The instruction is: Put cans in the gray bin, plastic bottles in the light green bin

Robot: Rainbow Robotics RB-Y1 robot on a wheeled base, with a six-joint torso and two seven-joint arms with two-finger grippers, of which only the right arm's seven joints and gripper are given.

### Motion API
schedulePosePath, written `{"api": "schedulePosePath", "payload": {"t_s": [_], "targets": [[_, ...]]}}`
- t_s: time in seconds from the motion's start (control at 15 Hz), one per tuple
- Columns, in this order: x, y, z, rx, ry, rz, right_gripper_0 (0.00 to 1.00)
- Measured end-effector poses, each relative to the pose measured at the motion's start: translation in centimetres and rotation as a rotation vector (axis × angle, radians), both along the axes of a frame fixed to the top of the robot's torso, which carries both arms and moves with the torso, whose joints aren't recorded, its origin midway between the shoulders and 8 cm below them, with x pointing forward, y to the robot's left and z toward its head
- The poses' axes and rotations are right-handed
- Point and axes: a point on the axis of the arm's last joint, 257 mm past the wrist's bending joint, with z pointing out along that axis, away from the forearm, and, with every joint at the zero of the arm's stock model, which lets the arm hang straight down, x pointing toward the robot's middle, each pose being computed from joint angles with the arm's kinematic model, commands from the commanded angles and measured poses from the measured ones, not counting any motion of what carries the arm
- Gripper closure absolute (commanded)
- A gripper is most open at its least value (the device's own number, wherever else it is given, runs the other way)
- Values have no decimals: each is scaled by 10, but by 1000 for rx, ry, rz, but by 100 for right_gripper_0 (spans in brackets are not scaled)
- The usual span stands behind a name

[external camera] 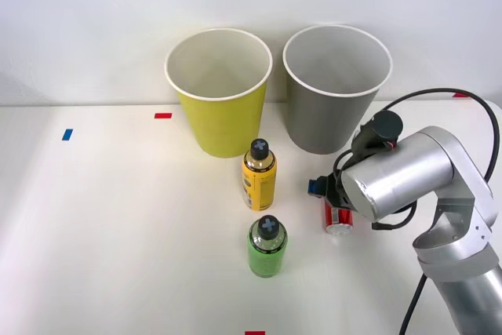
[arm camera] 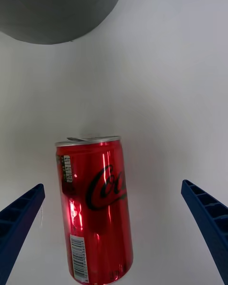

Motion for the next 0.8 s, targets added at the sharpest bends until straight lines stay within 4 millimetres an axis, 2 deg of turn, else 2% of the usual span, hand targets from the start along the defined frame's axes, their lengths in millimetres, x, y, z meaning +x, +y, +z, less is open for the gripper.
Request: {"api": "schedulePosePath", "payload": {"t_s": [0.47,0.8], "targets": [[21,3,-15,-24,8,-20,0],[21,5,-17,-27,11,-17,0]]}}
